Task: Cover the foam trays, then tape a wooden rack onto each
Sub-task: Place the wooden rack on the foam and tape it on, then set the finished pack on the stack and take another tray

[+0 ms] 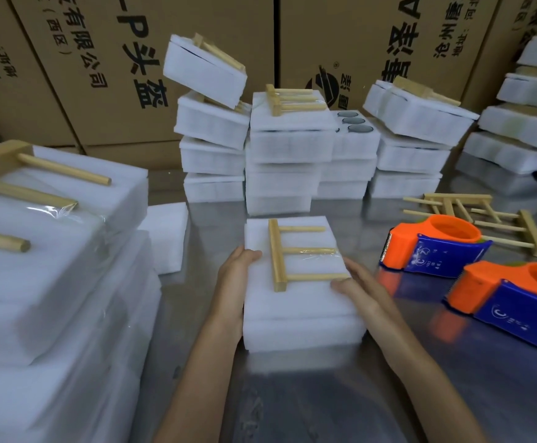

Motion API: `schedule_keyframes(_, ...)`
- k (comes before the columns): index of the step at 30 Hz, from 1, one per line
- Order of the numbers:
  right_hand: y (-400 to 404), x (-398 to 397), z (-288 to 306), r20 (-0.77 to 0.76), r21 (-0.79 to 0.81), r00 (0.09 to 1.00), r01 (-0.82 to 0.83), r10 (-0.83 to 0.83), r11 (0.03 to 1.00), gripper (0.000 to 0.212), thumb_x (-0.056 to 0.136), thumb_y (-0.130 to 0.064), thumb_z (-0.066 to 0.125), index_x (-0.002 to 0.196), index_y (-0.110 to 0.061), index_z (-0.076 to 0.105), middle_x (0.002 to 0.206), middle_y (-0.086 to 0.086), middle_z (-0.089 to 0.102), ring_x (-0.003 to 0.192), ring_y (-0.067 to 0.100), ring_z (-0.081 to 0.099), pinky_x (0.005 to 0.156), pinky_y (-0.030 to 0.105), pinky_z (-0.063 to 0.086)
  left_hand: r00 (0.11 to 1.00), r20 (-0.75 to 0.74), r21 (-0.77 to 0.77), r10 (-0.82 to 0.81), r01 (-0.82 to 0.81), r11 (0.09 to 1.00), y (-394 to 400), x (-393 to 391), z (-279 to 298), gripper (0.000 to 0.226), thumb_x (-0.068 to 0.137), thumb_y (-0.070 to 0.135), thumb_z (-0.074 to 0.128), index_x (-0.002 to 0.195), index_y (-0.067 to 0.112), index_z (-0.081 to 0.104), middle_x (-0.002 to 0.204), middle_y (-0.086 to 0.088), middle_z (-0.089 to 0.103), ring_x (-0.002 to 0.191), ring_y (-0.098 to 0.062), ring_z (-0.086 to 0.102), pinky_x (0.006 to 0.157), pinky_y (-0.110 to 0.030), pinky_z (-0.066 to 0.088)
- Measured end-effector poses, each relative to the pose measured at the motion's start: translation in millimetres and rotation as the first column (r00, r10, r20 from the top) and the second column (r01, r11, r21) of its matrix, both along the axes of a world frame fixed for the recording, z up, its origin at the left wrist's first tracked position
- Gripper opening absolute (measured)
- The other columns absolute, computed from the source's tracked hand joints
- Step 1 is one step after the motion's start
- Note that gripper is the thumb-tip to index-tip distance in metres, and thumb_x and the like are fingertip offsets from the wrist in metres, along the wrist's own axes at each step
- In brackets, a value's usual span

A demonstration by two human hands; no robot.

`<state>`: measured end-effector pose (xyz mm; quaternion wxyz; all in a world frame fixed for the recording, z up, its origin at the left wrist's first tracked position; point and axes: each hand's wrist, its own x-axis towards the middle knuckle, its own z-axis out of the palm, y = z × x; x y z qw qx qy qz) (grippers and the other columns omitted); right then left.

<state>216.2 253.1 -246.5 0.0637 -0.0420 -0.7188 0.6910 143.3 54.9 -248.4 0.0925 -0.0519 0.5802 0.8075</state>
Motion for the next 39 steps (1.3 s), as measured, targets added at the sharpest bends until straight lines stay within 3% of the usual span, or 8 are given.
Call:
schedule_keyframes(4, -6, -5, -7, -0.059, 0.07, 0.998, -0.001, 0.005, 0.998, 0.04, 0.093, -0.019, 0.064, 0.125, -0.041, 0.059, 0.113, -0.027, 0.067, 0.102, -0.011, 0.061, 0.075, 0.008, 0.048, 0.996, -0.067, 0.088, -0.062, 0.068, 0.994, 0, -3, 2, 0.038, 0.09, 0.012, 0.049, 0.122, 0.018, 0.069, 0.119, -0.016, 0.071, 0.103, -0.032, 0.07, 0.089, -0.048, 0.057)
schedule_keyframes(13, -15, -63, -2, -0.108, 0.11, 0.988, 0.118, -0.106, 0.987, 0.029, 0.092, -0.026, 0.06, 0.099, -0.054, 0.066, 0.098, -0.033, 0.068, 0.091, -0.018, 0.059, 0.069, -0.001, 0.041, 0.998, -0.068, 0.056, 0.002, 0.002, 0.998, 6, -56, 1, 0.041, 0.095, 0.012, 0.055, 0.135, 0.019, 0.061, 0.13, -0.012, 0.067, 0.121, -0.037, 0.062, 0.107, -0.053, 0.045)
schedule_keyframes(20, -14, -101, -1, -0.135, 0.064, 0.982, 0.138, -0.129, 0.988, 0.029, 0.088, -0.02, 0.062, 0.09, -0.047, 0.071, 0.093, -0.023, 0.072, 0.087, -0.012, 0.063, 0.072, 0.003, 0.045, 0.992, -0.12, 0.005, 0.035, -0.035, 0.999, 8, -89, -2, 0.037, 0.094, 0.015, 0.055, 0.128, 0.024, 0.068, 0.121, -0.008, 0.072, 0.113, -0.03, 0.067, 0.092, -0.04, 0.055)
schedule_keyframes(24, -12, -106, -7, -0.151, 0.074, 0.979, 0.15, -0.138, 0.986, 0.025, 0.087, -0.023, 0.061, 0.094, -0.045, 0.071, 0.094, -0.019, 0.073, 0.089, -0.007, 0.064, 0.073, 0.005, 0.047, 0.993, -0.121, -0.018, -0.002, 0.0, 1.0, 6, -95, -3, 0.039, 0.095, 0.016, 0.053, 0.13, 0.026, 0.066, 0.123, -0.008, 0.071, 0.113, -0.029, 0.067, 0.097, -0.044, 0.053)
schedule_keyframes(29, -13, -108, -8, -0.144, 0.096, 0.981, 0.147, -0.132, 0.985, 0.022, 0.087, -0.026, 0.061, 0.095, -0.044, 0.071, 0.093, -0.021, 0.072, 0.086, -0.009, 0.063, 0.068, 0.004, 0.045, 0.993, -0.12, -0.029, 0.025, -0.029, 0.999, 5, -93, 3, 0.035, 0.093, 0.014, 0.055, 0.12, 0.027, 0.072, 0.114, -0.005, 0.075, 0.101, -0.023, 0.072, 0.081, -0.034, 0.06)
schedule_keyframes(33, -10, -108, -6, -0.103, 0.11, 0.988, 0.126, -0.115, 0.986, 0.02, 0.088, -0.03, 0.061, 0.094, -0.047, 0.07, 0.095, -0.023, 0.072, 0.091, -0.008, 0.064, 0.074, 0.012, 0.047, 0.992, -0.126, -0.054, 0.002, -0.009, 0.998, 4, -89, 5, 0.036, 0.096, 0.016, 0.055, 0.129, 0.026, 0.067, 0.12, -0.005, 0.073, 0.112, -0.026, 0.068, 0.099, -0.042, 0.053)
schedule_keyframes(36, -8, -106, -5, -0.097, 0.135, 0.988, 0.134, -0.122, 0.982, 0.031, 0.087, -0.031, 0.067, 0.116, -0.04, 0.066, 0.113, -0.027, 0.066, 0.114, 0.0, 0.059, 0.089, 0.018, 0.047, 0.993, -0.106, -0.045, 0.053, -0.058, 0.997, 1, -82, 1, 0.042, 0.097, 0.026, 0.062, 0.139, 0.02, 0.059, 0.129, -0.007, 0.068, 0.118, -0.026, 0.065, 0.108, -0.046, 0.047)
schedule_keyframes(39, 1, -109, 13, -0.164, 0.164, 0.951, 0.288, -0.262, 0.944, 0.055, 0.086, -0.029, 0.069, 0.139, -0.025, 0.054, 0.138, -0.013, 0.053, 0.129, 0.007, 0.048, 0.108, 0.028, 0.039, 0.983, -0.1, -0.009, 0.154, -0.156, 0.988, -1, -80, -6, 0.037, 0.091, 0.033, 0.067, 0.123, 0.014, 0.07, 0.116, -0.012, 0.073, 0.11, -0.03, 0.069, 0.104, -0.053, 0.05)
